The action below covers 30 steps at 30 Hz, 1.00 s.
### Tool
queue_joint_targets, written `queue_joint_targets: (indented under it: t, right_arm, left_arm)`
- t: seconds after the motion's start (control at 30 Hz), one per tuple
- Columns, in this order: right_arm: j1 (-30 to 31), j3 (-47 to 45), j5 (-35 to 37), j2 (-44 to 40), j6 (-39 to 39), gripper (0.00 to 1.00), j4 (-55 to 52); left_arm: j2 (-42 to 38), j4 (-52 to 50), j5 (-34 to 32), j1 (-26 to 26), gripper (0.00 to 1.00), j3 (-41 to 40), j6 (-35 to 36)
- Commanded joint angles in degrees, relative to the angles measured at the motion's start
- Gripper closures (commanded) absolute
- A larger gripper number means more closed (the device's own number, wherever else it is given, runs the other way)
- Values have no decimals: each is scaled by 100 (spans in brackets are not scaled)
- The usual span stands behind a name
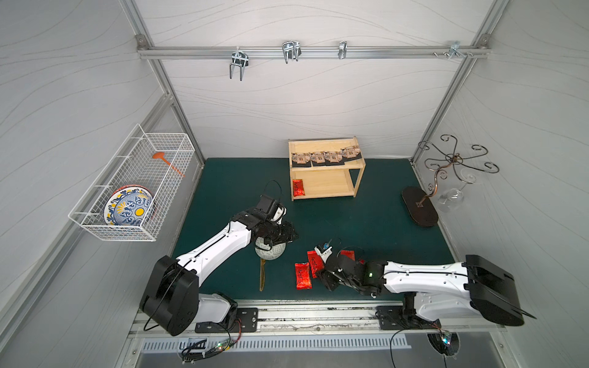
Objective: Place the tea bags on the shelf by color
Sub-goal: Pick up the tea bag from the center of the board.
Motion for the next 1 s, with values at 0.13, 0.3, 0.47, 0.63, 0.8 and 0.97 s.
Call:
queue_joint_targets:
  t: [0.13,0.3,0.47,0.63,0.8,0.97]
  right_arm:
    - [-158,-165,165,395,-345,43,590]
    - [-513,-281,-176,622,-343,46,951]
    - [-776,-295,-307,664,-372,46,1077]
    - [-871,-276,-390,734,-362,47,1155]
    - [-915,-311,-444,742,-320,48,1231]
    - [-933,-398,-470,674,-259,48,1277]
  left_arm:
    - [360,347,263,-65,39,410,20]
    - [607,493,442,-101,41,446,-11]
    - [959,688,750,-158,45,465,-88]
    - [1207,729,806,-351,45,542,-139]
    - [1258,657,704,-471,45,481,-144]
    - [1391,413,349,-610,45,594,-6]
